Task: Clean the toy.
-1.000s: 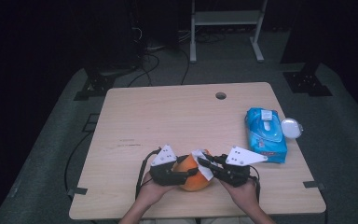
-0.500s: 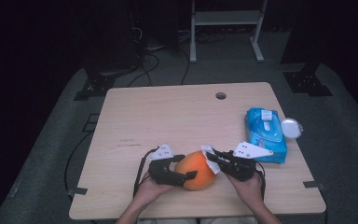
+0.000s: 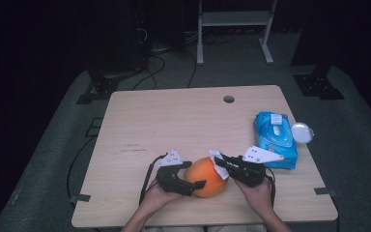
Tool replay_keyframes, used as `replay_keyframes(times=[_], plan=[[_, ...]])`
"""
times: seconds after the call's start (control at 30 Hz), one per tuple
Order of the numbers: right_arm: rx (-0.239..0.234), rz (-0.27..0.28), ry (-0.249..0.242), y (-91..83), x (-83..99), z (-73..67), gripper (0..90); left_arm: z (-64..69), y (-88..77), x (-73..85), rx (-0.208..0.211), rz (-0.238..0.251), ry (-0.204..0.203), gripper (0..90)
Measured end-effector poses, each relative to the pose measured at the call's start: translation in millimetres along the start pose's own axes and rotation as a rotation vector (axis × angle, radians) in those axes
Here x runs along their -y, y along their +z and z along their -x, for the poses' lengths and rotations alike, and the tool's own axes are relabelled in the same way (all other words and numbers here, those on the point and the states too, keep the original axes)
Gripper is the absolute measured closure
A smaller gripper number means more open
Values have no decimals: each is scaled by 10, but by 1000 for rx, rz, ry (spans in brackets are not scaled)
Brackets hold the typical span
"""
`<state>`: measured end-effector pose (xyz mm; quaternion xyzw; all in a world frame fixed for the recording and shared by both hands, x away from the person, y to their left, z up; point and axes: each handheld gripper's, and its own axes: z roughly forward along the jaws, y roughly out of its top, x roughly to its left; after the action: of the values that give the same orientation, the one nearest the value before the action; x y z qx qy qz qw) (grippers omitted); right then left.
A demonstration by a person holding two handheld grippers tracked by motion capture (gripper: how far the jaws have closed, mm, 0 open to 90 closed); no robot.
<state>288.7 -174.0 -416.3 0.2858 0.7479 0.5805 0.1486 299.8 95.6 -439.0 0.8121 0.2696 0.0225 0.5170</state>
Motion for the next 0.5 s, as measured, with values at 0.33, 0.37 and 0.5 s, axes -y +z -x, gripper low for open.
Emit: replay_keyframes(times=[0.33,0.37,0.5], plan=[[57,-7,22,-62,29,140,806,41,-45,-10,-28,-15,55,365],[56,-7,5,-57,18,96,806,35,-47,-6,-31,-14,54,366],[38,-9,-62,-14,-26,-18,806,-47,-87,28,-29,-24,27,372]])
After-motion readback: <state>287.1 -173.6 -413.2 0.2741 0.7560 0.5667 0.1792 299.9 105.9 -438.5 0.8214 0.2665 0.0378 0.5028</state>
